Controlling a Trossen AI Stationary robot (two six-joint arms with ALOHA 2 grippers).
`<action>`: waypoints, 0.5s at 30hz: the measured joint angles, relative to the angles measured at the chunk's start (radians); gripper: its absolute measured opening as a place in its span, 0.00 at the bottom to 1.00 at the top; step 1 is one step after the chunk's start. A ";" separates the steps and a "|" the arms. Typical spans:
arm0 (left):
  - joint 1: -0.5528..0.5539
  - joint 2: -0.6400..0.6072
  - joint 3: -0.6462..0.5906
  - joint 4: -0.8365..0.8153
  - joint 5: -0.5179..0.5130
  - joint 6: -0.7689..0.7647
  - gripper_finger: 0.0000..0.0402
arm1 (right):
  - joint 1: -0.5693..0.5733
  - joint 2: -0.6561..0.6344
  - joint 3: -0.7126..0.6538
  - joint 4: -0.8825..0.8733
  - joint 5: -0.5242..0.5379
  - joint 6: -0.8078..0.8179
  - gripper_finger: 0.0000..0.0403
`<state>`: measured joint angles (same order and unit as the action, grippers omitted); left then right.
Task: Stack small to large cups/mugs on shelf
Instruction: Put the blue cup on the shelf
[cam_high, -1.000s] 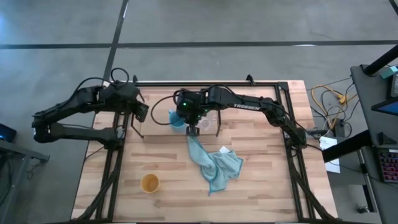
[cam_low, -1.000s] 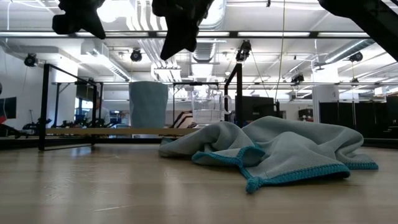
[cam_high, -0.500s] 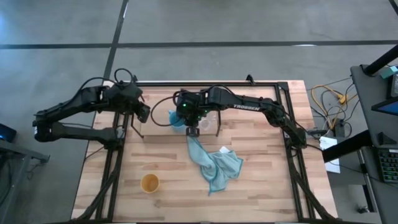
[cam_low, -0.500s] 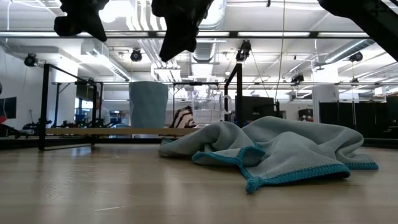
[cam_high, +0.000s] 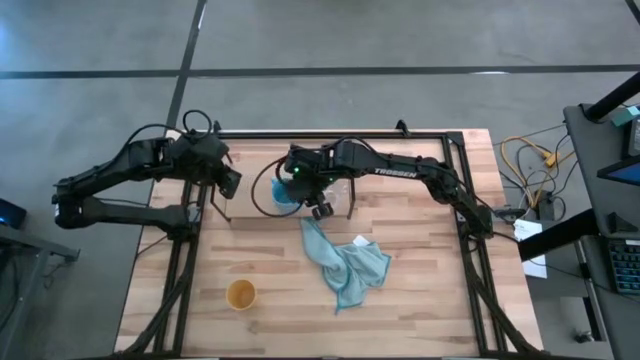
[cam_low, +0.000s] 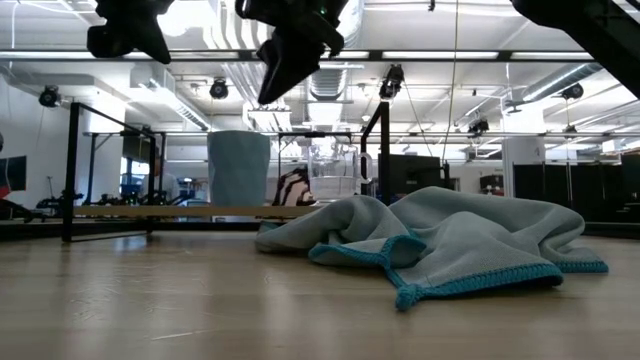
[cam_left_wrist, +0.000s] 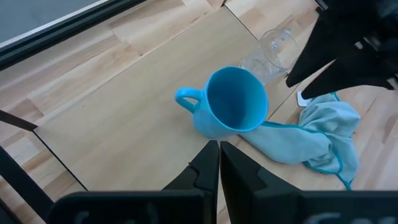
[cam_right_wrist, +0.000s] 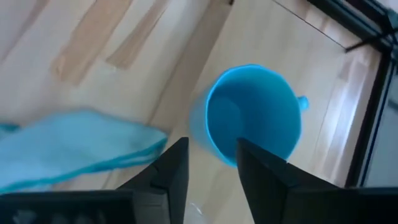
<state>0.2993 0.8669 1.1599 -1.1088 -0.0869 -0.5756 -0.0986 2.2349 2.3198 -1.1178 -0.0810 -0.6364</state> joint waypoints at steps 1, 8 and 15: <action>0.000 0.000 0.000 0.000 0.002 0.009 0.00 | 0.000 0.000 -0.009 0.004 -0.001 -0.027 0.31; 0.000 0.001 -0.001 0.000 0.004 0.015 0.00 | -0.005 0.001 -0.100 0.100 0.002 -0.105 0.30; 0.000 -0.002 -0.001 0.000 0.004 0.015 0.00 | -0.011 0.001 -0.117 0.183 0.005 -0.165 0.29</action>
<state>0.2993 0.8651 1.1587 -1.1088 -0.0826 -0.5605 -0.1100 2.2360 2.2032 -0.9348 -0.0761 -0.8017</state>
